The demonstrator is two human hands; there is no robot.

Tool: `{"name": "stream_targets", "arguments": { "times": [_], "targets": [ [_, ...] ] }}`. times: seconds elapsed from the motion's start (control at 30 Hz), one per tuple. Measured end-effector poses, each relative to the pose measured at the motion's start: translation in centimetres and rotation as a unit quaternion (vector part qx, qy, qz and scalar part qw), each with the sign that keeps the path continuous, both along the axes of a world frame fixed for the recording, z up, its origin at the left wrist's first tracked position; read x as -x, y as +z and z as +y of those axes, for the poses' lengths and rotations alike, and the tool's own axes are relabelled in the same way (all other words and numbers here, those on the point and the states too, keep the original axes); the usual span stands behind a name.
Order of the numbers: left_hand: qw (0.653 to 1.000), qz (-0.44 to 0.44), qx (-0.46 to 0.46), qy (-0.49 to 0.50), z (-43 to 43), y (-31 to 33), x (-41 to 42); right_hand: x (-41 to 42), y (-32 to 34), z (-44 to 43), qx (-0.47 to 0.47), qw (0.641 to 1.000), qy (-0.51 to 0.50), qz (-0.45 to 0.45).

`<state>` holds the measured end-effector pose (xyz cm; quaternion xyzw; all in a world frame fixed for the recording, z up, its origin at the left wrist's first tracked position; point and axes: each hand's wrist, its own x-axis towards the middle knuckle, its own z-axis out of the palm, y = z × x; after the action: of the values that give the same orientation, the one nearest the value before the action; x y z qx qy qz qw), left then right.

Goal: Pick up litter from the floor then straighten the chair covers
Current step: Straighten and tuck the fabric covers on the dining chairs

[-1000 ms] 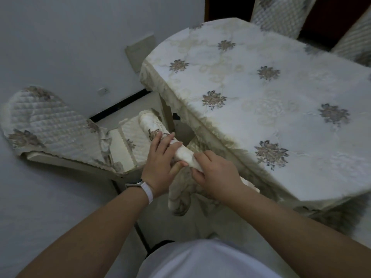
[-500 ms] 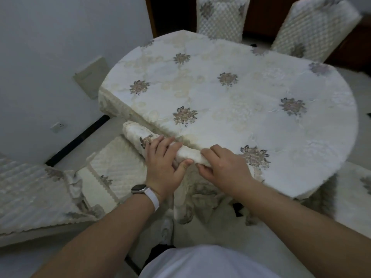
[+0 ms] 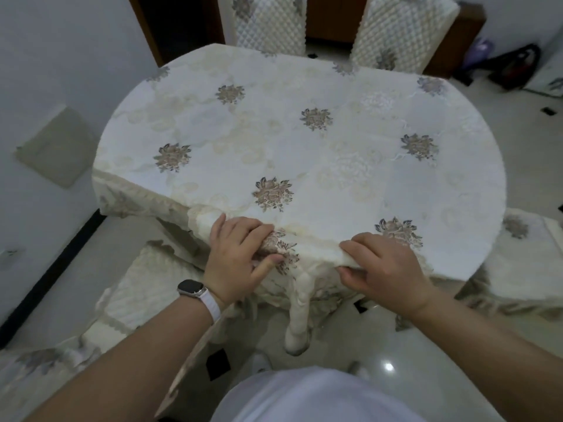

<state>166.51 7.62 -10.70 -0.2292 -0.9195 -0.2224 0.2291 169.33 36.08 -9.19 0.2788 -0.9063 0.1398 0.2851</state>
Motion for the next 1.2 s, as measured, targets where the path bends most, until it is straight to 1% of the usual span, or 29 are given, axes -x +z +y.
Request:
{"name": "stream_targets", "arguments": {
  "times": [0.1, 0.27, 0.63, 0.73, 0.8, 0.97, 1.2],
  "targets": [
    [0.999, 0.011, -0.024, -0.018, 0.1, -0.4, 0.8, -0.7, -0.5, -0.9, 0.022, 0.998, -0.05, -0.005],
    [0.998, 0.014, -0.043, -0.032, 0.8, -0.9, 1.1, -0.5, -0.7, -1.5, 0.022, 0.994, -0.107, -0.024],
    [0.999, -0.019, -0.043, -0.027, 4.4, -0.6, -0.5, -1.4, -1.1, 1.3, 0.066, 0.988, -0.135, -0.024],
    [0.997, -0.03, -0.052, -0.042, 5.6, -1.3, -1.5, -2.5, -2.0, 2.7, 0.061, 0.988, -0.138, -0.021],
    [0.997, -0.032, -0.051, -0.047, 6.3, -1.9, -2.0, -3.2, -2.3, 3.5, 0.075, 0.988, -0.13, -0.025],
    [0.996, -0.05, -0.056, -0.057, 8.0, -2.4, -2.5, -3.9, -3.1, 5.3, 0.107, 0.987, -0.102, -0.054],
    [0.993, -0.071, -0.071, -0.056, 9.1, -2.7, -2.4, -3.4, -4.1, 6.5, 0.108, 0.987, -0.081, -0.09]
  ]
}}
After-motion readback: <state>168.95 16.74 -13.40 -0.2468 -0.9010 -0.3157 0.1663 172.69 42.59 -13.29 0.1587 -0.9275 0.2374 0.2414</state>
